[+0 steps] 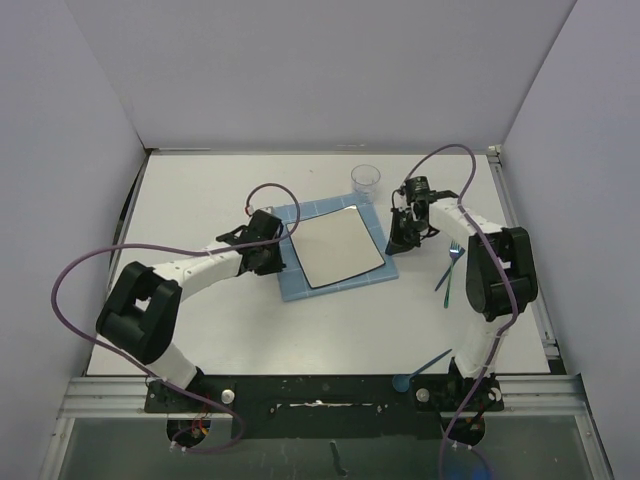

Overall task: Set the dinner table for one person
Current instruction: Adjust the plate on the napkin.

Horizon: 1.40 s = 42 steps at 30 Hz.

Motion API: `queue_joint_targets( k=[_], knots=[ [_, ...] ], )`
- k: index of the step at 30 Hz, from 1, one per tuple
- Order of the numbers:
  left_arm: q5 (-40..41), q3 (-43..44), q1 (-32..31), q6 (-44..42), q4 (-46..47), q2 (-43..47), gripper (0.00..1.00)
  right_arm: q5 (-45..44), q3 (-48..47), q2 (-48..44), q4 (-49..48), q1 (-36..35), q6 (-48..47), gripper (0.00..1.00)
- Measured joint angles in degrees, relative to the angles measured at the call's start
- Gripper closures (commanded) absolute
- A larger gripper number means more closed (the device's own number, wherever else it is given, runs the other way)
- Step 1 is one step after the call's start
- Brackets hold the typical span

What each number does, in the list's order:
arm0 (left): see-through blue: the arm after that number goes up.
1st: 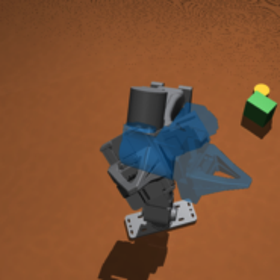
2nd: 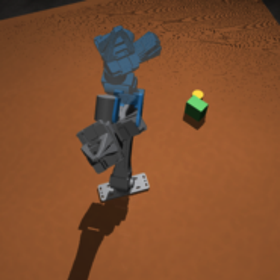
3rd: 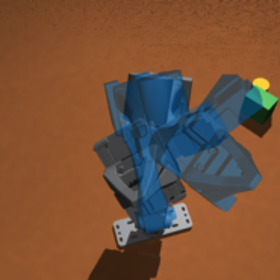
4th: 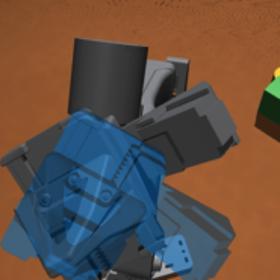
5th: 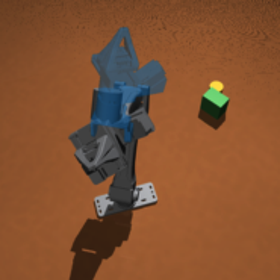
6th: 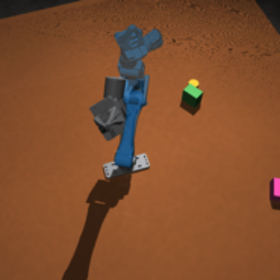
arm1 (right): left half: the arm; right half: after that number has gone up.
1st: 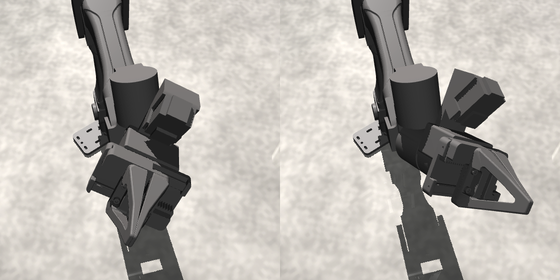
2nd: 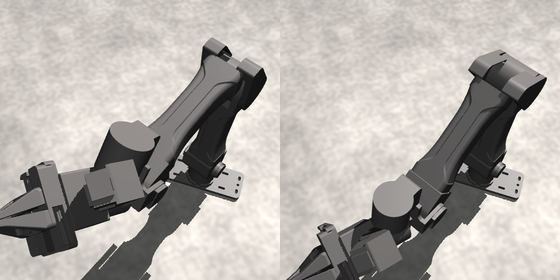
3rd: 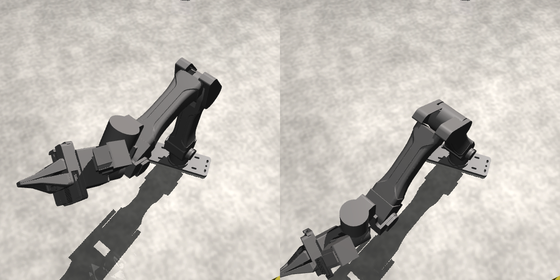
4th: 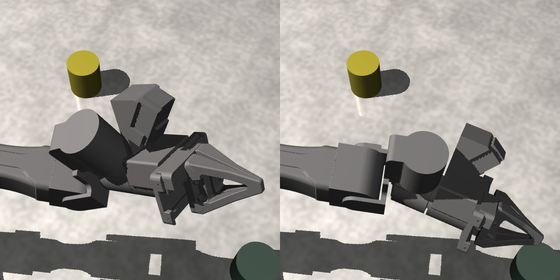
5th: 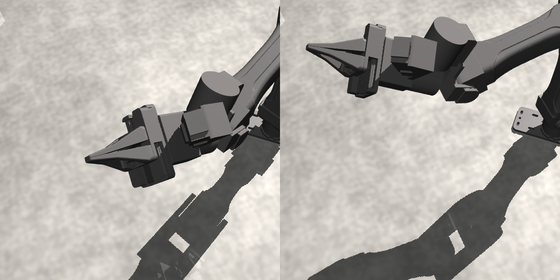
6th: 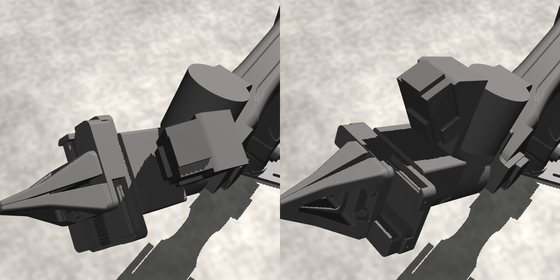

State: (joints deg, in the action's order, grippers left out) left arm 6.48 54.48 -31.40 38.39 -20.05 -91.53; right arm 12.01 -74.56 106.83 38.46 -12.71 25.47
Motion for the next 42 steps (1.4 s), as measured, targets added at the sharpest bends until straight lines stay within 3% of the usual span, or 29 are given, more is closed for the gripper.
queue_joint_targets(
  k=[9,20,42],
  knots=[
    [-2.36,-0.5,-0.85,2.29,1.53,-5.53,1.0,0.5,2.25,0.0,-0.24,2.05,-0.66,1.0],
    [-2.64,-0.48,-0.92,3.58,2.25,-6.01,1.0,1.11,2.8,0.0,-0.68,0.92,-0.42,1.0],
    [-2.67,-0.46,-0.87,3.96,2.27,-6.12,1.0,-0.17,0.87,3.43,-0.81,-7.5,2.03,1.0]
  ],
)
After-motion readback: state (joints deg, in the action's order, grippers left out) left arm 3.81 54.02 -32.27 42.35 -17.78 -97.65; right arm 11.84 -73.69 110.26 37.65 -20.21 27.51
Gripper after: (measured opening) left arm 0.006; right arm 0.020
